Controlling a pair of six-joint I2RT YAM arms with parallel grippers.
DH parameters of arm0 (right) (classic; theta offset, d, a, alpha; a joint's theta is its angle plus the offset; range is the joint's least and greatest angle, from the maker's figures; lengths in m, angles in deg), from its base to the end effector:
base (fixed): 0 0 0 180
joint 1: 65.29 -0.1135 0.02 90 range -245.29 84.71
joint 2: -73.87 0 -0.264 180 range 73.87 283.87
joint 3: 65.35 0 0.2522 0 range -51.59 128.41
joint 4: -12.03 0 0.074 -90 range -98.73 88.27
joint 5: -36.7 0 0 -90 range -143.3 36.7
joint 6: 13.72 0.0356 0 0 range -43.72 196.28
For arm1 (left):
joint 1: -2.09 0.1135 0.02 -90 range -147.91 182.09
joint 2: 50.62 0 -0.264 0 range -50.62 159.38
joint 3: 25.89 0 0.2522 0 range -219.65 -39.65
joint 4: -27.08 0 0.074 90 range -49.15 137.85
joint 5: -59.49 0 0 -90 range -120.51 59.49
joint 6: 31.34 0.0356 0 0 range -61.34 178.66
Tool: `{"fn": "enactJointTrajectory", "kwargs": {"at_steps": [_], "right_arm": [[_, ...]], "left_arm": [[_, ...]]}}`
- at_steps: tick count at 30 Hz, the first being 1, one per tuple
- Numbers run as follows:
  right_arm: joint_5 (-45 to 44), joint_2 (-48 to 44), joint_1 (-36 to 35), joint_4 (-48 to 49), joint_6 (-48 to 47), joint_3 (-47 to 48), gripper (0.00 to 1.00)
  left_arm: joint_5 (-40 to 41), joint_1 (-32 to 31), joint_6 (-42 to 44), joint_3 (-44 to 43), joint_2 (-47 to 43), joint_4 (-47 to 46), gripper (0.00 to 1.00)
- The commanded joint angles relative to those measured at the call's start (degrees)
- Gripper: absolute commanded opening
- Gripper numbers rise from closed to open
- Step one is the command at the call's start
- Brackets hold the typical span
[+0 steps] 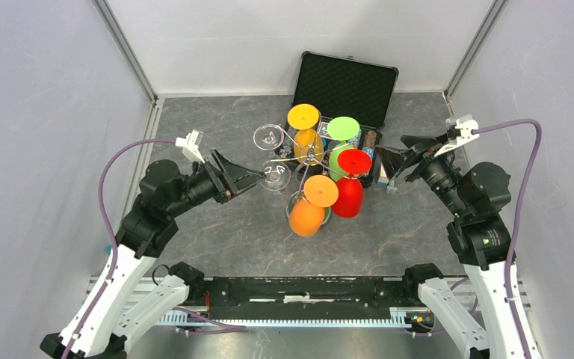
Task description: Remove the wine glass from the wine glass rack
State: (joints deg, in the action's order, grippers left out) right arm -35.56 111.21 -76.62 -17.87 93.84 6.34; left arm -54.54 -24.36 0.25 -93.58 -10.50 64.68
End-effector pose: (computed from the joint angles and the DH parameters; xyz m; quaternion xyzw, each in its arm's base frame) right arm 0.1213 0.0354 0.4243 -0.0766 0.6762 0.2823 0.6762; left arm 0.1248 -0.0783 0.3818 -0.0777 0.7573 -0.5418 0.3563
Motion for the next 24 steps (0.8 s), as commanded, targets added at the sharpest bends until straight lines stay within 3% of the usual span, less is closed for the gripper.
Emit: {"fn": "enactJointTrajectory", "kwargs": {"at_steps": [1, 6, 15, 24], "right_arm": [[-0.99, 0.67, 0.16, 3.85, 0.79, -1.45, 0.81], [-1.99, 0.55, 0.17, 6.41, 1.72, -3.96, 0.8], [-3.71, 1.15, 0.09, 6.62, 0.55, -4.75, 0.81], [-5.56, 1.08, 0.15, 6.95, 0.48, -6.0, 0.81]], "left_arm": [[5.27, -2.75, -4.06, 1.02, 0.04, -2.44, 0.75], [8.69, -4.85, -7.02, 1.47, 0.05, -2.38, 0.57], [9.9, -6.06, -3.67, -3.55, 2.18, 4.08, 0.63], [10.84, -6.06, -5.07, -4.19, 1.83, 4.68, 0.42]]}}
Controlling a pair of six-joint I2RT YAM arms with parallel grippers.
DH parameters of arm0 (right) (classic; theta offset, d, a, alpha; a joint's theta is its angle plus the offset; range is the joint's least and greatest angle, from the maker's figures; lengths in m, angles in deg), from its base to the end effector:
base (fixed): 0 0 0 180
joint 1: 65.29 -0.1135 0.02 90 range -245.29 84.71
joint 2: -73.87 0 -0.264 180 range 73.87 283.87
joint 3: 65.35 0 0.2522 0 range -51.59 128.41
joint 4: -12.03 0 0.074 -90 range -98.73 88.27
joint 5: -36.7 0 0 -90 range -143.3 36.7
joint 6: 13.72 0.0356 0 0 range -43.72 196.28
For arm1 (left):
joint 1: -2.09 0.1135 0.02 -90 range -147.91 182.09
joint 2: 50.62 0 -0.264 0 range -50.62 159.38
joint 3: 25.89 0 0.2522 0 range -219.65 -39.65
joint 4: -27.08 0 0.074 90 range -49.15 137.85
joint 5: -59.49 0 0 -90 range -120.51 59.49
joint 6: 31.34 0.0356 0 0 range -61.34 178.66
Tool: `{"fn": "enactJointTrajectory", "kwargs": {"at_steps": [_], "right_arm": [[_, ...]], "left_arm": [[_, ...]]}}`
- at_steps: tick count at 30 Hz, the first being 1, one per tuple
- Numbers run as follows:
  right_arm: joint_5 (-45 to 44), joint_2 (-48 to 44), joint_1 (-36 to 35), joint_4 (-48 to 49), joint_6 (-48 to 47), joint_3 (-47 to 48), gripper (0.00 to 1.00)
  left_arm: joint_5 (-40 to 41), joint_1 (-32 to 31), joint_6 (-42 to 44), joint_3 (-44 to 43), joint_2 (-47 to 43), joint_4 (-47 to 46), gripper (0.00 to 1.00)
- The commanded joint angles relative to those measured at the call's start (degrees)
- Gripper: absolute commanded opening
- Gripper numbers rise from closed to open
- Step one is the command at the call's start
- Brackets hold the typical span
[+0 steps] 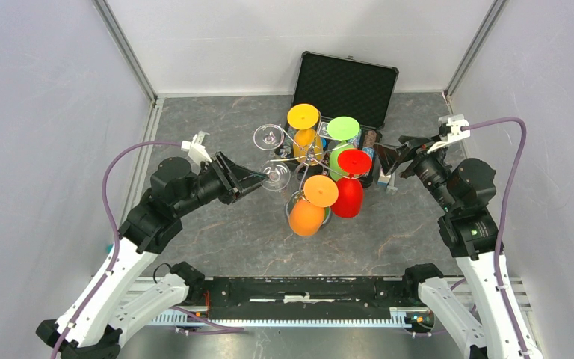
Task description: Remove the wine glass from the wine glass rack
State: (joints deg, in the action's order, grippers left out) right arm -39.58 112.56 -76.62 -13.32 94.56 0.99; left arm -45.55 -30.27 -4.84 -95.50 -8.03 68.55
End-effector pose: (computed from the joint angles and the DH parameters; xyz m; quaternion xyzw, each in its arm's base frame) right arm 0.1413 0.0369 0.3999 -0.0443 0.6918 0.2630 0.6711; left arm 0.1262 -0.0909 0.3797 -0.1331 0.7764 -0.5201 0.3301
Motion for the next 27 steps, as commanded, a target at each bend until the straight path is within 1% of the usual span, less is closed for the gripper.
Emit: {"fn": "enactJointTrajectory", "kwargs": {"at_steps": [1, 9, 13, 16, 18, 19, 22, 24, 27], "right_arm": [[-1.73, -0.29, 0.14, 2.44, -0.13, -0.72, 0.81], [-2.68, -0.64, 0.19, 2.18, -0.11, -0.97, 0.81], [-3.29, -0.86, 0.17, 2.19, 0.31, -1.51, 0.81], [-5.27, -1.07, 0.14, 2.17, 0.59, -2.0, 0.81], [-6.2, -1.21, 0.16, 2.19, 0.61, -2.43, 0.81], [-6.48, -1.19, 0.17, 2.12, 0.67, -2.63, 0.81], [-6.86, -1.29, 0.16, 2.16, 0.72, -3.0, 0.81], [-6.97, -1.43, 0.16, 2.17, 0.77, -3.01, 0.81], [-7.72, -1.56, 0.16, 2.12, 0.87, -3.17, 0.81]], "left_arm": [[1.84, -0.16, 0.12, -2.53, -0.58, 1.21, 0.41], [3.19, -0.16, -0.54, -3.11, -2.68, 0.77, 0.33], [1.46, -0.21, -0.69, -3.81, -2.02, 0.71, 0.28], [-0.42, -0.17, -1.54, -3.27, -1.63, -1.09, 0.22], [-0.86, -0.2, -2.01, -2.94, -1.62, -1.95, 0.21], [-0.87, -0.17, -1.91, -2.95, -1.61, -1.93, 0.21], [-0.89, -0.19, -1.88, -2.69, -1.59, -1.86, 0.34], [-1.25, -0.16, -2.02, -2.44, -1.32, -1.84, 0.41], [-2.66, -0.16, -2.3, -2.21, -0.3, -2.27, 0.44]]}}
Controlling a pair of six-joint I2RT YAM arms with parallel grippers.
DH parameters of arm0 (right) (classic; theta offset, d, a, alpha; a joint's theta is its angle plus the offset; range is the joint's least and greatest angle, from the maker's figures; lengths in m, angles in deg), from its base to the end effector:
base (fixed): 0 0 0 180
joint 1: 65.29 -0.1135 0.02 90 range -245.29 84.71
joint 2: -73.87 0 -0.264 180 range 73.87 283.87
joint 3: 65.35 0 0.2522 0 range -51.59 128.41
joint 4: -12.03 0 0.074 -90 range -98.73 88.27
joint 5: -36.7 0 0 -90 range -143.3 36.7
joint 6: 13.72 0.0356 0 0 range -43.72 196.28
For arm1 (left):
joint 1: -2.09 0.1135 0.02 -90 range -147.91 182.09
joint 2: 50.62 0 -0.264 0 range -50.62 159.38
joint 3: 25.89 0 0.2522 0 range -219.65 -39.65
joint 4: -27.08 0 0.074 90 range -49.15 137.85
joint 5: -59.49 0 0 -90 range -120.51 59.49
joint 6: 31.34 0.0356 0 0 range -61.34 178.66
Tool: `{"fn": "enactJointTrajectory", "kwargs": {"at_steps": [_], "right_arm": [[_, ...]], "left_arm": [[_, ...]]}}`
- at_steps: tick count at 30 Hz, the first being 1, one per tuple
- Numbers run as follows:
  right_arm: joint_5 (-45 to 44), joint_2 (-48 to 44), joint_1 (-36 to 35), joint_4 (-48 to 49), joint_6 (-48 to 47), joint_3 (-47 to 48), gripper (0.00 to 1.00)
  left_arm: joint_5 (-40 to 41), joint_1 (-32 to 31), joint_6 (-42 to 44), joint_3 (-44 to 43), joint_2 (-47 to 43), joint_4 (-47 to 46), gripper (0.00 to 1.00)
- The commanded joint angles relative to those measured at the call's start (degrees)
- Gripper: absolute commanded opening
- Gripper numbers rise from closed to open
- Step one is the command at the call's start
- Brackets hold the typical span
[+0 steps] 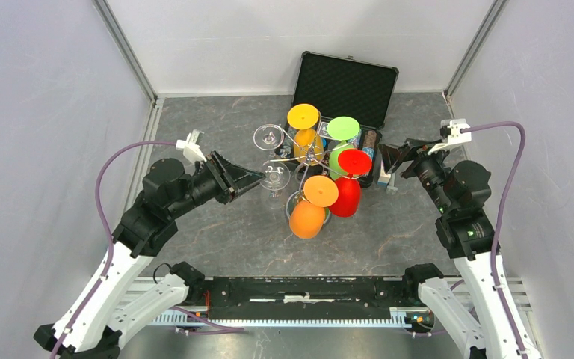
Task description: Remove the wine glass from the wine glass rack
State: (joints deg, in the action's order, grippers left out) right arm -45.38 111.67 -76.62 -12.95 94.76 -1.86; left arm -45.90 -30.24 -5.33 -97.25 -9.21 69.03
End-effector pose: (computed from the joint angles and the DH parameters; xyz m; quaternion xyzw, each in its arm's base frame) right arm 0.1441 0.0339 0.3860 -0.0053 0.7027 0.2295 0.6734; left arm 0.1187 -0.0863 0.3915 -0.1290 0.7639 -0.5340 0.3385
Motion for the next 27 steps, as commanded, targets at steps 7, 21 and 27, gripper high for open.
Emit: {"fn": "enactJointTrajectory", "kwargs": {"at_steps": [7, 21, 27], "right_arm": [[-3.38, -0.94, 0.18, 1.68, 0.98, -1.21, 0.81], [-7.57, -2.12, 0.17, 0.76, 2.0, -2.36, 0.82], [-9.58, -2.46, 0.16, 0.34, 2.07, -2.32, 0.82]], "left_arm": [[-3.94, -0.27, -2.85, 1.0, 1.75, -5.25, 0.4], [-2.22, -0.27, -1.34, -0.1, -1.33, -3.42, 0.03], [-2.62, -0.31, -2.52, 0.56, -0.72, -4.71, 0.06]]}}
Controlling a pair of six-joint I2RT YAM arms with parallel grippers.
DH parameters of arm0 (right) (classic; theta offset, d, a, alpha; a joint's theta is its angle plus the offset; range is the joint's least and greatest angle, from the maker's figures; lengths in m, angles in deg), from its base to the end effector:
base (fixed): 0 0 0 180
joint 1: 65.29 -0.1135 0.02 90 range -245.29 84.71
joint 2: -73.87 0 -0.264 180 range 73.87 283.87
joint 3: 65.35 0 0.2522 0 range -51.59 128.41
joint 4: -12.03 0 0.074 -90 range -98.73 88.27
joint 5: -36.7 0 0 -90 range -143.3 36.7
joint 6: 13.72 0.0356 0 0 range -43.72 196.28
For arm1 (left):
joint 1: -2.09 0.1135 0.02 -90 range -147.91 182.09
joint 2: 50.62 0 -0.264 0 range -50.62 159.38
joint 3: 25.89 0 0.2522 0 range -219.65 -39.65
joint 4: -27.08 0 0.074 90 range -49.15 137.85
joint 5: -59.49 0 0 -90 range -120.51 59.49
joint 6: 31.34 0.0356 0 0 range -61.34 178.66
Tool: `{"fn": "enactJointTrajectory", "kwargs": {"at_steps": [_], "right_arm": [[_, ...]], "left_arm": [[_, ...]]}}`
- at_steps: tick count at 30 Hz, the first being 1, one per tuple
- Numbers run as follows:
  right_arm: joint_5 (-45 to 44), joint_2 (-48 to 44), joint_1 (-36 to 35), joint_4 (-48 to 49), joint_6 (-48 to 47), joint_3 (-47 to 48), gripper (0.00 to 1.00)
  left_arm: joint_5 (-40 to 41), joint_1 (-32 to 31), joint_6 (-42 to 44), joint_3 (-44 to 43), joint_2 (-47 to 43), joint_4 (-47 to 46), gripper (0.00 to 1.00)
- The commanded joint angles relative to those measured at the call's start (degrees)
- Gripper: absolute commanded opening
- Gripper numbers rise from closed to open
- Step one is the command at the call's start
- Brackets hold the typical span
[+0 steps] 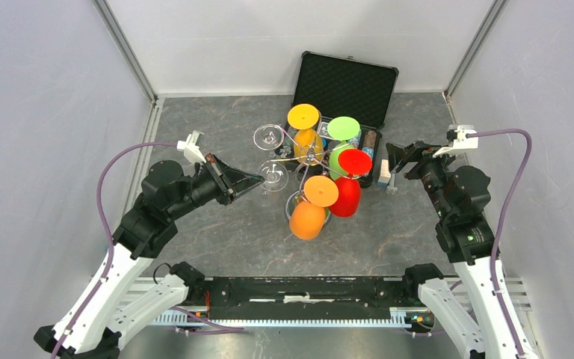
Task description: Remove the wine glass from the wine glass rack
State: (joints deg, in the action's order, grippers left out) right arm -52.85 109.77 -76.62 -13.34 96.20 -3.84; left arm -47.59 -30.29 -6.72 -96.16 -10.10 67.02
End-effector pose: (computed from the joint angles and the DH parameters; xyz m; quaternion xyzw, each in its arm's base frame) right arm 0.1403 0.0284 0.3778 0.0501 0.7038 0.1935 0.6816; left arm 0.1165 -0.0863 0.3911 -0.1241 0.7544 -0.5528 0.3314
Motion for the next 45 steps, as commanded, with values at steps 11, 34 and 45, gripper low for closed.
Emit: {"fn": "enactJointTrajectory", "kwargs": {"at_steps": [11, 34, 45], "right_arm": [[-2.45, -0.91, 0.13, 0.54, 0.69, -0.72, 0.82], [1.65, -1.24, 0.1, 0.63, 1.52, 0.22, 0.82], [2.0, -0.85, 0.17, 0.6, 1.75, 0.33, 0.82]], "left_arm": [[1.25, -0.16, -2.52, -0.33, -0.41, -4.7, 0.02], [7.8, -0.15, 1.2, -6.3, 1.16, -3.9, 0.02], [7.9, -0.22, 2.9, -7.22, 1.74, -1.14, 0.02]]}}
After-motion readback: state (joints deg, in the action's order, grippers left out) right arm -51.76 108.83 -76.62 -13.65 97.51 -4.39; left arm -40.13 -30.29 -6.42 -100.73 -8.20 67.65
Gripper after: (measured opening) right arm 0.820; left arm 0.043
